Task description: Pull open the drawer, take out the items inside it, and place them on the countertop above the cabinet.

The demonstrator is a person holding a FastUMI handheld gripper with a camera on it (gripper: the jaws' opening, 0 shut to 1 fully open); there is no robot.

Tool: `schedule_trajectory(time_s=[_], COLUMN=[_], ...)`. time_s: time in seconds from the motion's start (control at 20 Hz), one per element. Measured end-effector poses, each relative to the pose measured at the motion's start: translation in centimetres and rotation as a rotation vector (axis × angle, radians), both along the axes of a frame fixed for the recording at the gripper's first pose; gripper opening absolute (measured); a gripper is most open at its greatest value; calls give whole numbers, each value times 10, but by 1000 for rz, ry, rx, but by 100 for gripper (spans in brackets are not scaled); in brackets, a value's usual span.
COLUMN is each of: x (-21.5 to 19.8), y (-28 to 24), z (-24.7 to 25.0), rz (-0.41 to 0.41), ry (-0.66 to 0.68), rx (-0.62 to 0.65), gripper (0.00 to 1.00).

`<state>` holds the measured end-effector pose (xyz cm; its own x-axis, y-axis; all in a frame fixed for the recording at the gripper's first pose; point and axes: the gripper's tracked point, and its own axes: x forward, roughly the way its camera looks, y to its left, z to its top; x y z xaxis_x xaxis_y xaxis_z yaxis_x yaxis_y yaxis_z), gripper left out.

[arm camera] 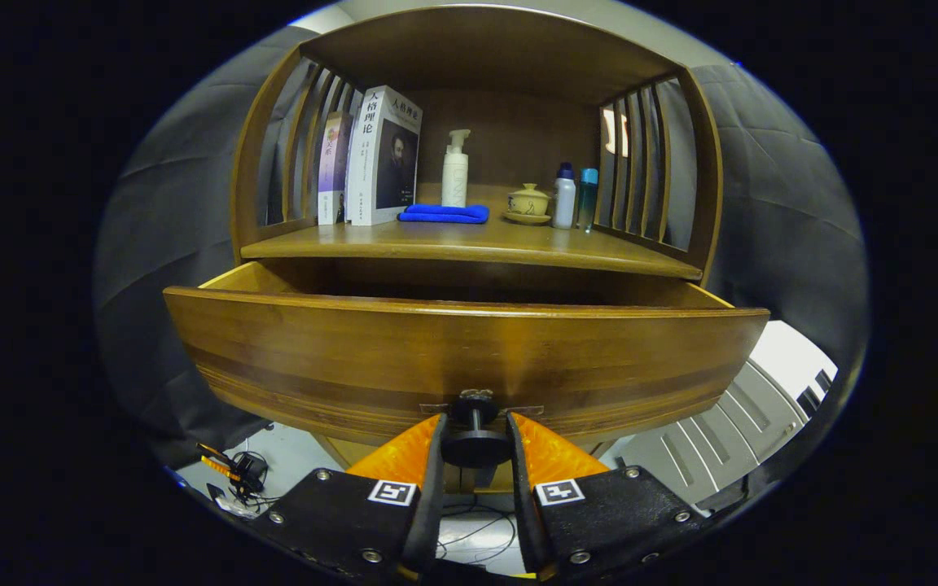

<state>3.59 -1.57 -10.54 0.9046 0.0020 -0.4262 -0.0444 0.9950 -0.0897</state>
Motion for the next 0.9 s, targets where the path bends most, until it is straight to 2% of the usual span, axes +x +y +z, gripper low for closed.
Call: schedule_trajectory(time_s=[0.65, 0.9], x=[-61, -64], y=[-7, -6], z=[-5, -6], rz=[-20, -15], ry=[46, 26], rx=[-17, -7], gripper=[39, 42])
